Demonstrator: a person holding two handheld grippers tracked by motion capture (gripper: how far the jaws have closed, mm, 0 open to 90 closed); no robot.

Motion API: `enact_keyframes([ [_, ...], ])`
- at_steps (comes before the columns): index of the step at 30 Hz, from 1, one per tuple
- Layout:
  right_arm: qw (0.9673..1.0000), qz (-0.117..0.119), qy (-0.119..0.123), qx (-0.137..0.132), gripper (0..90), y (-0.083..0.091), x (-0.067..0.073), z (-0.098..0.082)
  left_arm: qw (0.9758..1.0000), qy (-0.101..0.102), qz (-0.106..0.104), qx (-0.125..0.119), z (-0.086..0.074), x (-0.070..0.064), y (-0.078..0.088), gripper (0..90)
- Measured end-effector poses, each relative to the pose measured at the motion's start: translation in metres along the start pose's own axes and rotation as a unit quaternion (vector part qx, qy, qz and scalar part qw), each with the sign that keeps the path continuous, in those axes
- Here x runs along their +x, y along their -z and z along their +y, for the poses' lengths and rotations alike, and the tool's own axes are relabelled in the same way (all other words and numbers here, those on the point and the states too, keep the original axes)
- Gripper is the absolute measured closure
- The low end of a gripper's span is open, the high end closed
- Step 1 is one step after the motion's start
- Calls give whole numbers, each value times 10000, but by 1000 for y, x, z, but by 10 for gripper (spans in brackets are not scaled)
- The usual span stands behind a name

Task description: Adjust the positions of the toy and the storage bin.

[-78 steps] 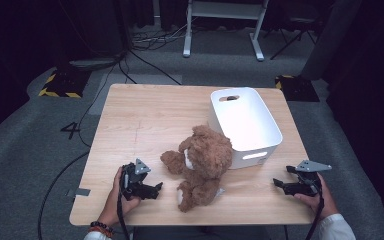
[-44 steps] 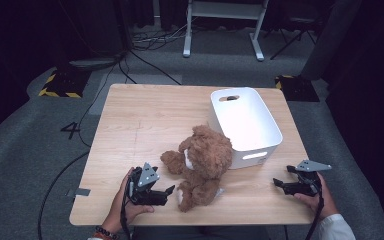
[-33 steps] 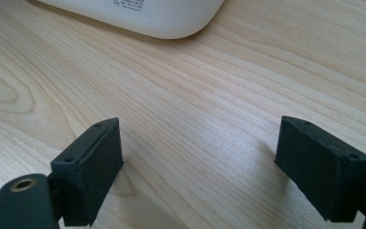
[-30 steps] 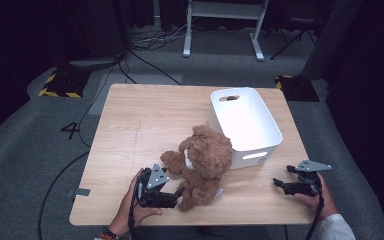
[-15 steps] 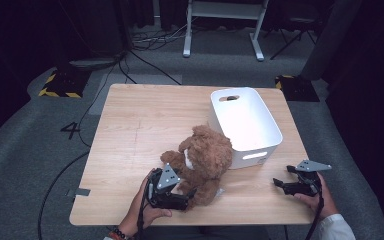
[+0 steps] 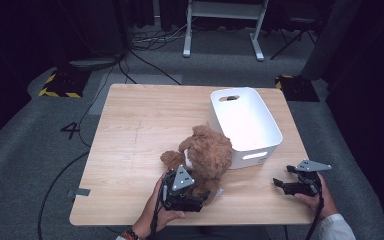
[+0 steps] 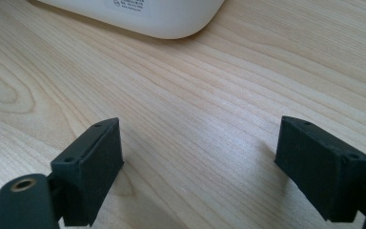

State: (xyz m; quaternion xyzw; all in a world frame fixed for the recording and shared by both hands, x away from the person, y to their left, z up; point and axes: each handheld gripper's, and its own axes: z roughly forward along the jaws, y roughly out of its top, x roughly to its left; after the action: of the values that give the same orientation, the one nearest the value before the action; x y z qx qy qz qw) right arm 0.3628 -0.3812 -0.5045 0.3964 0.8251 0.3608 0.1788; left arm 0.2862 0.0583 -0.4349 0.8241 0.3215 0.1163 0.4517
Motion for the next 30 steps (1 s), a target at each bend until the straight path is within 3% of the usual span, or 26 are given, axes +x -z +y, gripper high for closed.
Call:
enact_keyframes([
  [11,10000,0,0,0,159,0,0,0,9995,-111,254,-145,4,-14,-19,157],
  [13,10000,0,1,0,159,0,0,0,9988,-140,413,-204,3,-17,-22,157],
  [15,10000,0,0,0,159,0,0,0,9964,-290,775,-163,1,-23,-30,159],
  [16,10000,0,-1,-1,159,0,0,0,9964,-290,775,-163,1,-23,-30,160],
  [17,10000,0,-1,-1,159,0,0,0,9941,-389,1012,-98,-1,-27,-38,160],
  [20,10000,0,0,0,159,0,0,0,9911,-449,1247,-76,-3,-29,-44,174],
  [21,10000,0,0,0,159,0,0,0,9911,-449,1247,-76,-3,-29,-44,202],
  [22,10000,0,0,-1,159,0,0,0,9885,-605,1383,-101,-6,-29,-45,250],
  [24,10000,0,-1,-1,159,0,0,0,9882,-631,1389,-105,-7,-28,-45,298],
  [25,10000,4,3,2,159,0,0,0,9873,-729,1413,-14,-10,-25,-46,434],
  [27,10000,0,-1,0,159,0,0,0,9872,-729,1421,36,-13,-22,-46,525],
  [30,10000,-1,0,-1,159,0,0,0,9854,-799,1495,127,-15,-15,-47,585],
])
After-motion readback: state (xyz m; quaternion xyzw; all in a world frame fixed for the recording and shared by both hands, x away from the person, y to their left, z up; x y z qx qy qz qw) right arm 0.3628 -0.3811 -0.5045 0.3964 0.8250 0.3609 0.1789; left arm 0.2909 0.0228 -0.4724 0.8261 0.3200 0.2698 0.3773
